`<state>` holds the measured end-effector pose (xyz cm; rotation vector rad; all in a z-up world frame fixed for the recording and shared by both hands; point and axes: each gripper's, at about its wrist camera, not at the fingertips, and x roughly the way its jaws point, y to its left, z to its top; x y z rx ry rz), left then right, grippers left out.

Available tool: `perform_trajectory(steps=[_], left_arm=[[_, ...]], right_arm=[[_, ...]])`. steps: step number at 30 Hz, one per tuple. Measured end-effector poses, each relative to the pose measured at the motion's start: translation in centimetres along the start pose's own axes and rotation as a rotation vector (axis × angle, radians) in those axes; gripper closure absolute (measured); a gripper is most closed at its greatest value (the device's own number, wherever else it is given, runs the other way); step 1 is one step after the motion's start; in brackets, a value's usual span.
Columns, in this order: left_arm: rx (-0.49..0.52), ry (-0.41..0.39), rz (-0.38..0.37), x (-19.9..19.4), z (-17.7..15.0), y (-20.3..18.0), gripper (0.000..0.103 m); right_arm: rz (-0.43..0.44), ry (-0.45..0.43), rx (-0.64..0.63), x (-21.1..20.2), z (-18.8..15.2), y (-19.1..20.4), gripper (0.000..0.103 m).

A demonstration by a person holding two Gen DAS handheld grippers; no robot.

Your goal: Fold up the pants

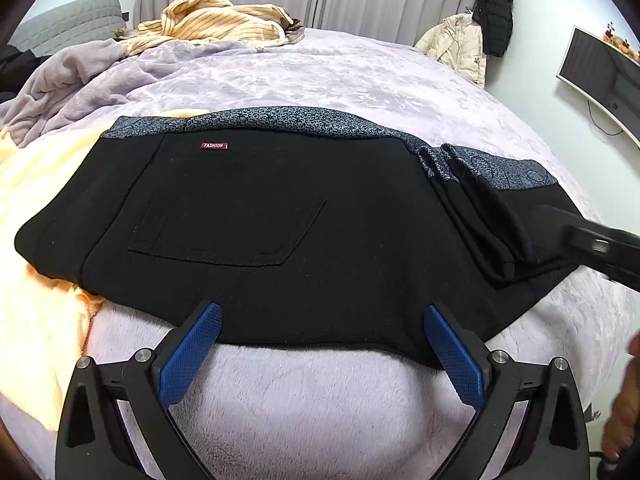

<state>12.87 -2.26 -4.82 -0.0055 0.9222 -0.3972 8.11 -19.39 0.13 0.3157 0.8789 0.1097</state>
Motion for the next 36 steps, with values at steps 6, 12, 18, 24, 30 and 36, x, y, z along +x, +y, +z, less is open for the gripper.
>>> perform_trajectory(steps=[6, 12, 18, 24, 30, 36], left_arm=[[0.007, 0.037, 0.004, -1.0, -0.9, 1.1, 0.002], [-0.162, -0.060, -0.082, -4.1, 0.3, 5.4, 0.002], [-0.366, -0.110, -0.112, -4.4, 1.6, 12.7, 0.002], [-0.588, -0.104, -0.253, -3.3, 1.0, 17.9, 0.002], [-0.506, -0.093, -0.149, -3.3, 1.5, 16.3, 0.002], [-0.579, -0.114, -0.103, -3.6, 0.9, 18.6, 0.002]], right_arm=[[0.083, 0.012, 0.186, 2.3, -0.8, -3.3, 0.031], [0.100, 0.008, 0.167, 2.5, -0.9, -3.3, 0.031], [0.068, 0.007, 0.121, 2.3, -1.0, -3.0, 0.030], [0.082, 0.004, 0.130, 2.3, -1.2, -3.2, 0.030], [0.061, 0.006, 0.105, 2.3, -1.4, -2.7, 0.030], [0.063, 0.007, 0.103, 2.3, -1.4, -2.9, 0.030]])
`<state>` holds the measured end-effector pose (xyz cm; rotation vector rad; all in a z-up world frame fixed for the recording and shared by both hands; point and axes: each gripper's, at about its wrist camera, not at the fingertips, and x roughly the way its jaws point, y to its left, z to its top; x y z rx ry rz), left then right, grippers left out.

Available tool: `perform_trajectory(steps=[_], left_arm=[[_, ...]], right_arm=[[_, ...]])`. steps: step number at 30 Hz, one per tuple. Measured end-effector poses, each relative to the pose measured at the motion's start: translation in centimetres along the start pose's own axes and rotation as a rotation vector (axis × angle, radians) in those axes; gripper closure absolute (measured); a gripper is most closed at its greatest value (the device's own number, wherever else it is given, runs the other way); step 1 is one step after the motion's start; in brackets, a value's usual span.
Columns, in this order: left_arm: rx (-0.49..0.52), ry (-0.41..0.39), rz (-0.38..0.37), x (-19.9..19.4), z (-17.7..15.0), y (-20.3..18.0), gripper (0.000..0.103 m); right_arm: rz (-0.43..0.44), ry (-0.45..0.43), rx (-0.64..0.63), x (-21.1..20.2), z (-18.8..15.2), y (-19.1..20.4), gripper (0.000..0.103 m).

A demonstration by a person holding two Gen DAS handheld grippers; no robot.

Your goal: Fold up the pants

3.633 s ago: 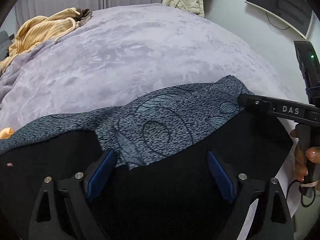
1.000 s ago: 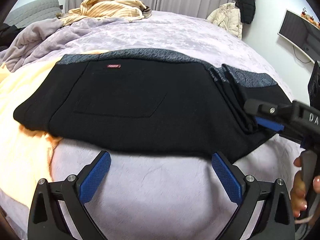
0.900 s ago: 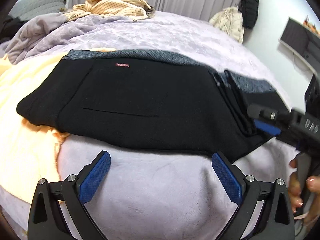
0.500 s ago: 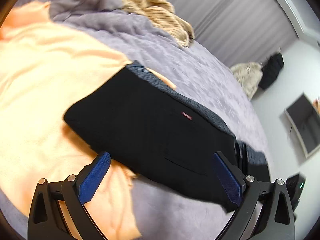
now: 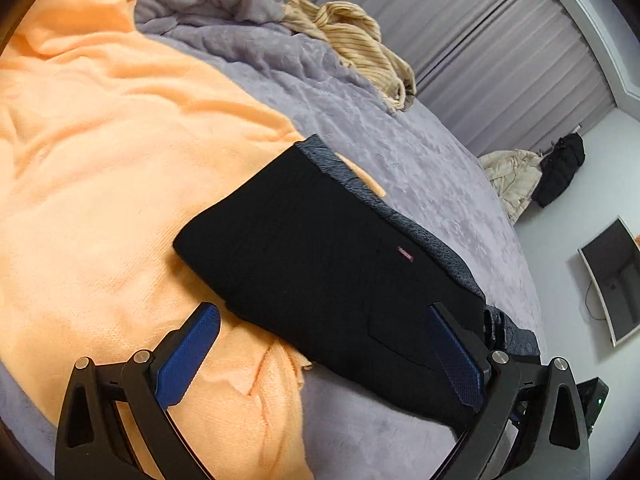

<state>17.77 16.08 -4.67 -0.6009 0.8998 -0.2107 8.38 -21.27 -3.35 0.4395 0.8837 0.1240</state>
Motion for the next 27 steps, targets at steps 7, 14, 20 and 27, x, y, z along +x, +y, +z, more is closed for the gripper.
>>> perform_trajectory(steps=[7, 14, 20, 27], left_arm=[[-0.035, 0.014, -0.048, 2.1, 1.0, 0.8, 0.002], [0.073, -0.081, -0.124, -0.8, 1.6, -2.9, 0.002], [0.066, -0.061, 0.005, 1.7, 1.2, -3.0, 0.002], [0.014, 0.025, -0.015, 4.3, -0.7, -2.5, 0.002]], right_arm=[[-0.004, -0.002, -0.009, 0.0, -0.1, 0.1, 0.030], [-0.010, -0.001, -0.014, 0.1, -0.3, 0.1, 0.030], [-0.050, -0.001, -0.057, 0.2, -0.4, 1.0, 0.025], [-0.116, 0.027, -0.151, 0.3, -0.2, 2.1, 0.023]])
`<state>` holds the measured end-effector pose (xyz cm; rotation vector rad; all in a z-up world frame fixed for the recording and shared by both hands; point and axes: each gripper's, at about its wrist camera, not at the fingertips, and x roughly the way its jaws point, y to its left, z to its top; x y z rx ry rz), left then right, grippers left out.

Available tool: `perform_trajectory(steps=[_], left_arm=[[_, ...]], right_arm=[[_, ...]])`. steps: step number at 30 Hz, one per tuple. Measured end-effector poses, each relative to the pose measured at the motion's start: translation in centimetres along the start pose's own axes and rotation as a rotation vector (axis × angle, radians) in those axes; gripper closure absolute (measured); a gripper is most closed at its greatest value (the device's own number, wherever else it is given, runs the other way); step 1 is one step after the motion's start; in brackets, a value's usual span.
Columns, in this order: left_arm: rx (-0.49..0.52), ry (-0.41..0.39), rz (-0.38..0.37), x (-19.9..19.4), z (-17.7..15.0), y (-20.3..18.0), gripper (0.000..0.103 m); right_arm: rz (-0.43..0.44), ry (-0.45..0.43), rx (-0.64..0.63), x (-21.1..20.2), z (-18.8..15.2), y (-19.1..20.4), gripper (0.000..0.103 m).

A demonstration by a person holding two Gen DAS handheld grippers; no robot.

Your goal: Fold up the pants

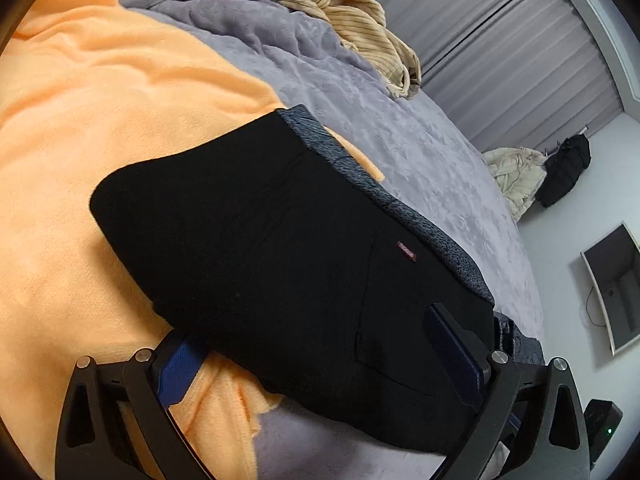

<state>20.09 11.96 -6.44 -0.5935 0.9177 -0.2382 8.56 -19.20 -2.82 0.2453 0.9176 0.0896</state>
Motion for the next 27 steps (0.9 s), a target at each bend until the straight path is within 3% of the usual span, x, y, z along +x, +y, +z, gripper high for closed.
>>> perform_trajectory(steps=[2, 5, 7, 8, 9, 11, 14, 18, 20, 24, 27], left_arm=[[0.022, -0.021, 0.001, -0.5, -0.2, -1.3, 0.002], [0.084, -0.060, 0.064, -0.8, -0.5, -3.1, 0.005], [0.085, -0.056, 0.163, -0.7, -0.5, -3.3, 0.023], [0.089, -0.043, 0.223, -0.5, -0.6, -3.2, 0.039], [0.099, -0.030, 0.275, -0.3, -0.7, -3.1, 0.049], [0.106, -0.035, 0.288, -0.5, -0.9, -2.7, 0.056], [0.213, -0.075, 0.365, -0.9, -2.0, -3.9, 0.058], [0.506, -0.184, 0.571, -0.1, -4.9, -7.4, 0.061], [0.603, -0.219, 0.644, 0.4, -6.2, -8.4, 0.061], [0.661, -0.235, 0.694, 0.7, -6.7, -9.0, 0.061], [0.674, -0.242, 0.704, 0.8, -6.8, -9.0, 0.061]], right_arm=[[-0.003, 0.000, -0.006, 0.1, 0.0, 0.0, 0.023], [-0.001, -0.001, -0.006, 0.1, -0.1, 0.0, 0.023], [-0.005, 0.009, -0.006, 0.0, 0.0, 0.0, 0.023], [-0.007, 0.020, -0.004, -0.2, 0.2, 0.2, 0.023], [-0.004, 0.033, -0.001, -0.6, 0.6, 0.2, 0.023], [0.015, 0.050, -0.003, -1.4, 1.4, 0.7, 0.023], [0.061, 0.057, -0.037, -2.8, 3.7, 2.0, 0.023], [0.134, 0.090, -0.135, -3.6, 7.7, 5.7, 0.023], [0.156, 0.122, -0.224, -3.3, 9.7, 8.9, 0.022], [0.227, 0.238, -0.400, -1.3, 12.9, 16.5, 0.022], [0.231, 0.310, -0.538, 1.4, 14.2, 22.0, 0.022]])
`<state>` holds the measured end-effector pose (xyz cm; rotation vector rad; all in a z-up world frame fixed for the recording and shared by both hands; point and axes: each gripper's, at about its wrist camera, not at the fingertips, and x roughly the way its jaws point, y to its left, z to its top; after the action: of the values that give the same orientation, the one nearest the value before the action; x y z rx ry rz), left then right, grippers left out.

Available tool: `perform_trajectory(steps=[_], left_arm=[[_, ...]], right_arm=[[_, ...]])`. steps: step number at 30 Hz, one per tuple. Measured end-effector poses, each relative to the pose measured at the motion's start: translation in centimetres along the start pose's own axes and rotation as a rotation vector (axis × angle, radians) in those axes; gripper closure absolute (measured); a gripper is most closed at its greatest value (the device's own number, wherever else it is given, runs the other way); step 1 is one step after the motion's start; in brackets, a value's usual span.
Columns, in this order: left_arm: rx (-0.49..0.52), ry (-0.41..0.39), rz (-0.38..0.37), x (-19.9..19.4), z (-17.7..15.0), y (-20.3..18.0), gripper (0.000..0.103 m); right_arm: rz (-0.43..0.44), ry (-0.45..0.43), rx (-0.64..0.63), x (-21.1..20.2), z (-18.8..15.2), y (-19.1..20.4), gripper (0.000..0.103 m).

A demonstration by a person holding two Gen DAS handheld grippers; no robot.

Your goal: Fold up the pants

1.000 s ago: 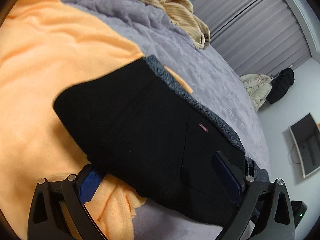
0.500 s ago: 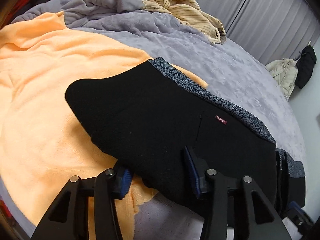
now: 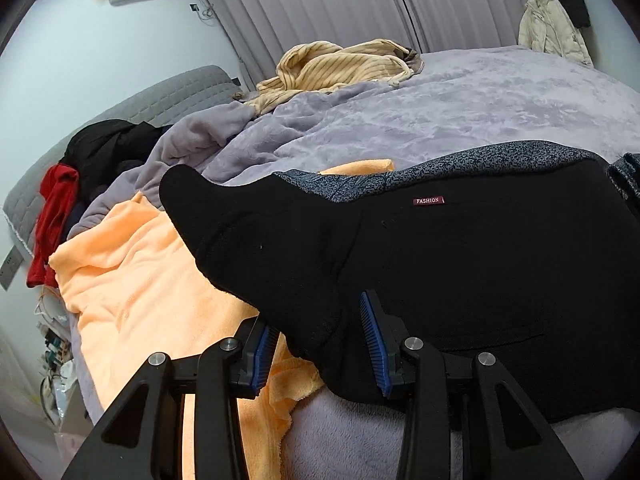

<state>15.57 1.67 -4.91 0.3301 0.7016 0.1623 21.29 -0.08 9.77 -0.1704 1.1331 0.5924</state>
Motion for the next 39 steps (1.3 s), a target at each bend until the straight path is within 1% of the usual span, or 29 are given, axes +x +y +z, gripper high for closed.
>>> perform_trajectory(steps=[3, 6, 8, 9, 10, 11, 12, 13, 14, 16, 18, 20, 21, 24, 27, 29, 32, 36, 39], left_arm=[[0.004, -0.010, 0.004, 0.0, -0.2, -0.2, 0.061], [-0.002, -0.017, 0.000, 0.1, -0.2, -0.1, 0.061], [-0.003, -0.022, 0.001, 0.2, -0.2, -0.1, 0.061], [-0.003, -0.024, 0.002, 0.1, -0.3, -0.3, 0.061], [-0.003, -0.025, 0.002, 0.2, -0.3, -0.3, 0.061], [-0.002, -0.021, 0.001, 0.2, -0.3, -0.3, 0.061], [0.000, -0.010, -0.010, 0.4, -0.3, -0.3, 0.061], [-0.002, -0.006, -0.014, 0.5, -0.3, -0.2, 0.061], [-0.004, -0.012, -0.019, 0.3, -0.1, -0.1, 0.062], [0.014, -0.033, -0.031, -0.3, 0.2, -0.2, 0.062], [0.040, -0.061, -0.045, -1.4, 0.8, -0.6, 0.061], [0.048, -0.095, -0.060, -3.0, 1.8, -0.9, 0.061], [0.043, -0.109, -0.080, -3.7, 2.3, -0.9, 0.061], [0.001, -0.152, -0.176, -6.5, 4.1, -0.5, 0.061], [-0.008, -0.196, -0.242, -9.4, 5.8, -1.1, 0.061], [0.015, -0.232, -0.268, -11.6, 6.8, -2.4, 0.061], [0.068, -0.278, -0.316, -14.8, 8.0, -5.2, 0.061], [0.156, -0.318, -0.384, -18.8, 8.4, -10.4, 0.061], [0.234, -0.325, -0.436, -20.7, 8.3, -14.9, 0.061]], right_arm=[[0.020, 0.124, -0.070, 4.3, 3.0, 2.5, 0.022], [0.001, 0.235, -0.127, 8.7, 5.0, 4.4, 0.022], [-0.006, 0.307, -0.156, 11.2, 5.4, 4.8, 0.022], [-0.011, 0.339, -0.167, 12.4, 5.5, 5.0, 0.023], [-0.020, 0.363, -0.184, 13.4, 5.4, 5.2, 0.027], [-0.039, 0.378, -0.199, 14.2, 5.4, 5.3, 0.051], [-0.051, 0.391, -0.199, 14.8, 5.2, 5.2, 0.078], [-0.041, 0.382, -0.186, 14.7, 5.4, 4.7, 0.080], [-0.039, 0.364, -0.186, 14.3, 5.3, 4.6, 0.082], [-0.021, 0.308, -0.167, 12.5, 5.1, 4.2, 0.083], [0.023, 0.245, -0.098, 9.9, 4.8, 2.6, 0.083], [0.085, 0.195, -0.026, 7.3, 4.5, 0.7, 0.083], [0.118, 0.167, 0.009, 5.9, 4.1, -0.4, 0.083], [0.193, 0.064, 0.095, 1.5, 2.2, -3.4, 0.084], [0.269, -0.038, 0.173, -2.5, 0.2, -6.1, 0.084], [0.301, -0.117, 0.207, -5.6, -1.7, -7.5, 0.083], [0.313, -0.227, 0.247, -10.2, -5.5, -9.9, 0.083], [0.305, -0.353, 0.350, -14.8, -12.0, -14.3, 0.083], [0.294, -0.421, 0.440, -16.9, -17.2, -18.1, 0.083]])
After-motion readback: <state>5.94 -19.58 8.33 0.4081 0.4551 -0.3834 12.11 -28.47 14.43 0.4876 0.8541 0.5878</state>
